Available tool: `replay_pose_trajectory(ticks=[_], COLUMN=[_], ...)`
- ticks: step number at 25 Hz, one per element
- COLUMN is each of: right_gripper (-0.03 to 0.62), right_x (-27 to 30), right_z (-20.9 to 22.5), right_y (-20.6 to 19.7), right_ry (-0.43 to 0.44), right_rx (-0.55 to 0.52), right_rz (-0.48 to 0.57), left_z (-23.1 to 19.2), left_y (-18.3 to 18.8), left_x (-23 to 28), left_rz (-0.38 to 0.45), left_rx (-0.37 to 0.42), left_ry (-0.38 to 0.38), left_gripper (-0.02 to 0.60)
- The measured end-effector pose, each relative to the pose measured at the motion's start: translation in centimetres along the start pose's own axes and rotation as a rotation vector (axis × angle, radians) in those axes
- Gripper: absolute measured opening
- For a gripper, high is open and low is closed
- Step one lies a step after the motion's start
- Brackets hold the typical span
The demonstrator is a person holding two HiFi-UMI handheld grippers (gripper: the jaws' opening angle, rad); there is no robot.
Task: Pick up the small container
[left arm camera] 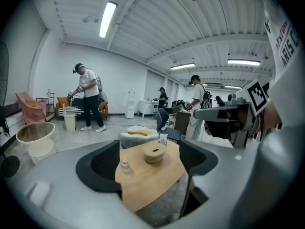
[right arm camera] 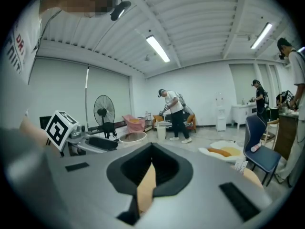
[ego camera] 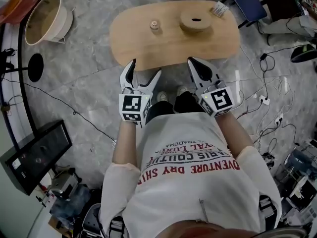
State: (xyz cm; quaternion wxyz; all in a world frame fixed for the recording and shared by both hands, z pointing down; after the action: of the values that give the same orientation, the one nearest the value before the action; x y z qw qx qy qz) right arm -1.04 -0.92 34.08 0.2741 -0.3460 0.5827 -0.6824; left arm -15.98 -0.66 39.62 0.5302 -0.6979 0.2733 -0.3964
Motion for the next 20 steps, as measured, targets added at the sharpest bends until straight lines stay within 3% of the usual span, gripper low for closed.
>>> replay_pose_trajectory(ticks=[5,10,20], right_gripper=[-0.005,-0.003,-0.003], right_x=[5.4,10.6,19.9], right_z=[3.6,7.1,14.9], right_y=[-2.8,-5.6,-13.3], right_ry=[0.032,0.123,0.205], right_rx=[0.020,0.007,-0.002], right_rz=[-0.048,-0.108,-0.217], left_z=[-3.2,-5.8,-9.5], left_y=[-3.6,-7.0,-15.5], left_x=[6.3,12.1,23.1], left_rz=[-0.058,-0.078,-0.125], left_rx=[-0.029,-0.063,-0.049], left_ry=[-0.002,0.064,0.117], left_gripper=[0.397,0.397,0.399])
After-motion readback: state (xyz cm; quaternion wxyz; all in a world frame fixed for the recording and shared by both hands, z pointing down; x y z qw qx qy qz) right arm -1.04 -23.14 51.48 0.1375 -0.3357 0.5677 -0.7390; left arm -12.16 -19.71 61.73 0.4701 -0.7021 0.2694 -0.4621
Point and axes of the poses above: the fingertips, and each gripper's own axes: x forward along the fingers, z to its right, y out of its top, the point moved 2 cm from there along -x, backward along the fingers, and after that the axes turned 5 degrees about z, right-handed, at the moved point
